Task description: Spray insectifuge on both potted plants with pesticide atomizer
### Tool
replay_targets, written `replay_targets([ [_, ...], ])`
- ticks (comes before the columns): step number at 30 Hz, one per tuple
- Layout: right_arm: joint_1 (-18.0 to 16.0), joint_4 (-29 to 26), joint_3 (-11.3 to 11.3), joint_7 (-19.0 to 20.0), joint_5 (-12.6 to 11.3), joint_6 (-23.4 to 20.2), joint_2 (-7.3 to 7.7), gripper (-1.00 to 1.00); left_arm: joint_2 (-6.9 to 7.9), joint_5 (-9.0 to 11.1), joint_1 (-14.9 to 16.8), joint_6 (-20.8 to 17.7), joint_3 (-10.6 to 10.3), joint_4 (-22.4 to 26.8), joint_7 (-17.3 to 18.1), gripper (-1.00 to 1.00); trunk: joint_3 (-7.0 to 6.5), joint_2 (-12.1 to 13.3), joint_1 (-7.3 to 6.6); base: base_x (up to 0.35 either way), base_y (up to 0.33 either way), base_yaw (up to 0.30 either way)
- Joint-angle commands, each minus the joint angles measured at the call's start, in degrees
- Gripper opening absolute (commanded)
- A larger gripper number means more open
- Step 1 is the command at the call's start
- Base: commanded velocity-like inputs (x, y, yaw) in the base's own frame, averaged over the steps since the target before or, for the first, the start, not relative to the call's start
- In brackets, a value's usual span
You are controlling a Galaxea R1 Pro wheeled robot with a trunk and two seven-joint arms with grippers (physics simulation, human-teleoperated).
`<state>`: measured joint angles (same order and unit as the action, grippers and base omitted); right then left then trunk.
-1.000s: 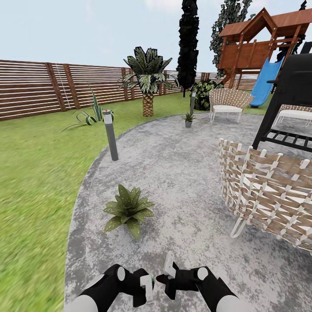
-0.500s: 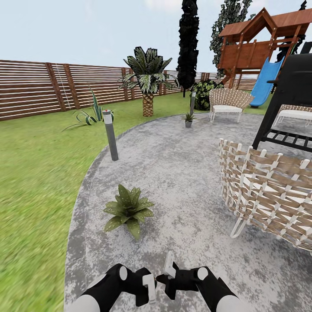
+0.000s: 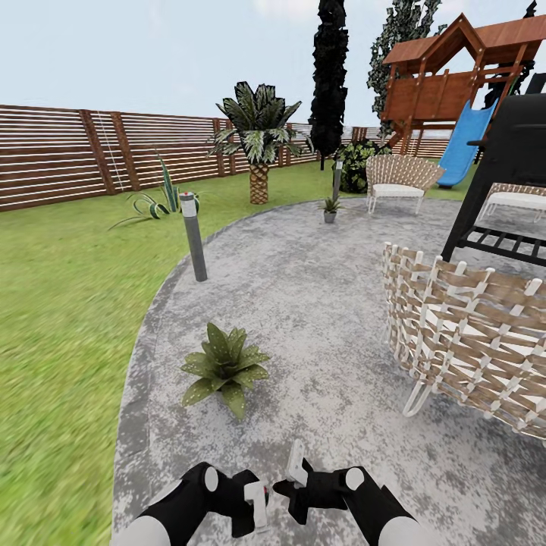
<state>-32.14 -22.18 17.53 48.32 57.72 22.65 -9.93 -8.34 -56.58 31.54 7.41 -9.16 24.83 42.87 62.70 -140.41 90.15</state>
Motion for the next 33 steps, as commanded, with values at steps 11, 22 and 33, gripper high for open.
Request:
replay_targets([
  [11, 0.0, -0.1, 0.5, 0.3, 0.5, 0.2, -0.07, -1.0, 12.36, 0.2, -0.3, 1.0, 0.1, -0.8, -0.2, -1.0, 0.05, 0.0, -0.01, 0.0, 0.0, 0.0],
  [22, 0.0, -0.2, 0.6, -0.1, 0.6, 0.2, -0.07, 1.0, 22.99, 1.1, -0.7, 5.3, 0.7, -6.9, -0.6, -1.0, 0.05, 0.0, -0.01, 0.0, 0.0, 0.0],
  [33, 0.0, -0.1, 1.0, -18.9, 0.8, 0.2, 1.83, 1.0, 23.14, 25.1, -1.5, 5.2, 5.6, -9.4, -12.8, -1.0, 0.05, 0.0, -0.01, 0.0, 0.0, 0.0],
])
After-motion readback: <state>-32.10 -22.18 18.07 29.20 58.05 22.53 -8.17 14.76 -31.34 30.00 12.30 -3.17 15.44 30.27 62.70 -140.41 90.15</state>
